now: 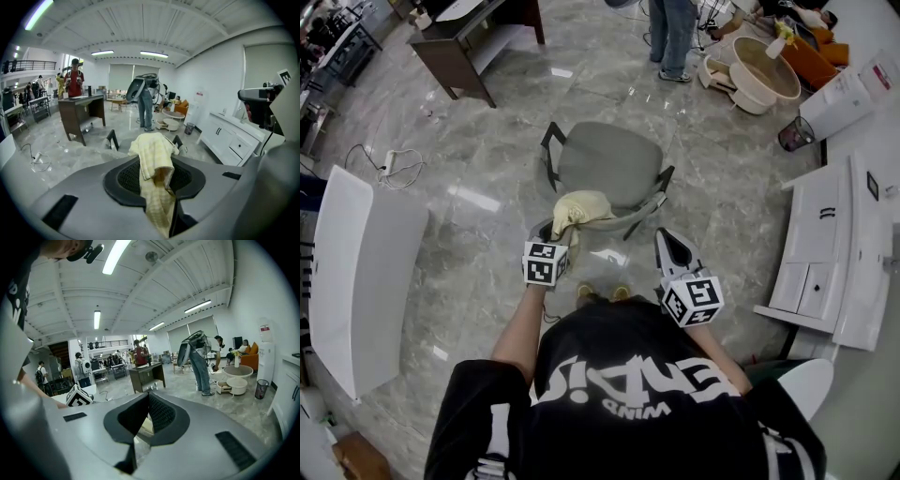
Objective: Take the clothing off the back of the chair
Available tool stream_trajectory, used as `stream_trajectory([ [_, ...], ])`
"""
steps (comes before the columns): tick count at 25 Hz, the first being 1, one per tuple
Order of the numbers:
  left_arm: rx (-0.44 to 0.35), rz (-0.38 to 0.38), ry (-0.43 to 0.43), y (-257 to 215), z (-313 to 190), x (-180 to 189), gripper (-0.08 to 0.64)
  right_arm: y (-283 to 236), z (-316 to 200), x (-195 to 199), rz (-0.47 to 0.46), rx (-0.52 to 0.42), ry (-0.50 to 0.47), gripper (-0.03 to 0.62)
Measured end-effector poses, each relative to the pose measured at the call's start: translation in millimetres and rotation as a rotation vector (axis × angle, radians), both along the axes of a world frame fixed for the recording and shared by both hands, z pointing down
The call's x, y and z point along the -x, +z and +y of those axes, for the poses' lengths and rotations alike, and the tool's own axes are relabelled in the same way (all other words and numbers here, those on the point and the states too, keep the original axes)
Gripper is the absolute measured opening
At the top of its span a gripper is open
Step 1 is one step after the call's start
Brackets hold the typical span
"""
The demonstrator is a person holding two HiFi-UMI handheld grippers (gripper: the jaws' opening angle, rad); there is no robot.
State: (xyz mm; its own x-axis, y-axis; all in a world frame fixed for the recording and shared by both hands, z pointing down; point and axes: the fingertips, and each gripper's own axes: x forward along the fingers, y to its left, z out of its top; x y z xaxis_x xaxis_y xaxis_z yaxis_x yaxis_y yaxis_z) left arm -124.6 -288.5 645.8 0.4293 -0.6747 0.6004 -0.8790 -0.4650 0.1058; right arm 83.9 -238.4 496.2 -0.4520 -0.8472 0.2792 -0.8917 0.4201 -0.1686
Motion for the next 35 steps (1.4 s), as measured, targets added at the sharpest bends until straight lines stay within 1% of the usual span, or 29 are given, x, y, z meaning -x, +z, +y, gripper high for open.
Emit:
stream_trajectory([
  [4, -0.059, 0.011, -0.009, -26.9, -2.2, -0.1, 0.129, 0.2, 0.7, 0.9, -0.003, -0.001, 0.0, 0.014],
  [9, -0.145, 0.069, -0.05, -81.5, -11.0, 4.2, 0.129, 0.2, 1.5, 2.5, -0.009, -0.005, -0.011, 0.014],
  [11, -0.199, 0.092, -0.053, -111.8, -14.8, 4.6, 0.129, 0.6, 2.1, 2.4, -0.01, -0.007, -0.017, 0.014],
  [15, -0.338, 0.124, -0.042, -186.8, -19.9, 2.4, 0.129, -0.6, 2.1, 2.9, -0.013, -0.014, -0.027, 0.014],
  [17, -0.403, 0.141, -0.051, -225.1, -18.6, 1.6, 0.13, -2.5, 1.3, 2.5, -0.015, -0.019, -0.034, 0.014],
  [19, -0.452, 0.16, -0.066, -256.1, -15.0, -0.3, 0.13, -5.9, 0.4, 0.5, -0.016, -0.026, -0.046, 0.014],
  [21, -0.486, 0.169, -0.08, -276.1, -9.1, -3.0, 0.13, -10.2, 0.6, -1.9, -0.015, -0.034, -0.068, 0.014],
  [26, -0.515, 0.159, -0.122, -289.3, 4.0, -7.7, 0.13, -14.6, 5.2, -6.8, -0.036, -0.048, -0.133, 0.014],
  [30, -0.526, 0.135, -0.157, -295.0, 13.8, -2.1, 0.13, -14.5, 10.2, 1.9, -0.052, -0.043, -0.183, 0.014],
  [35, -0.521, 0.133, -0.181, -301.4, 33.8, 3.9, 0.13, -11.0, 20.1, 5.6, -0.059, -0.027, -0.182, 0.014],
])
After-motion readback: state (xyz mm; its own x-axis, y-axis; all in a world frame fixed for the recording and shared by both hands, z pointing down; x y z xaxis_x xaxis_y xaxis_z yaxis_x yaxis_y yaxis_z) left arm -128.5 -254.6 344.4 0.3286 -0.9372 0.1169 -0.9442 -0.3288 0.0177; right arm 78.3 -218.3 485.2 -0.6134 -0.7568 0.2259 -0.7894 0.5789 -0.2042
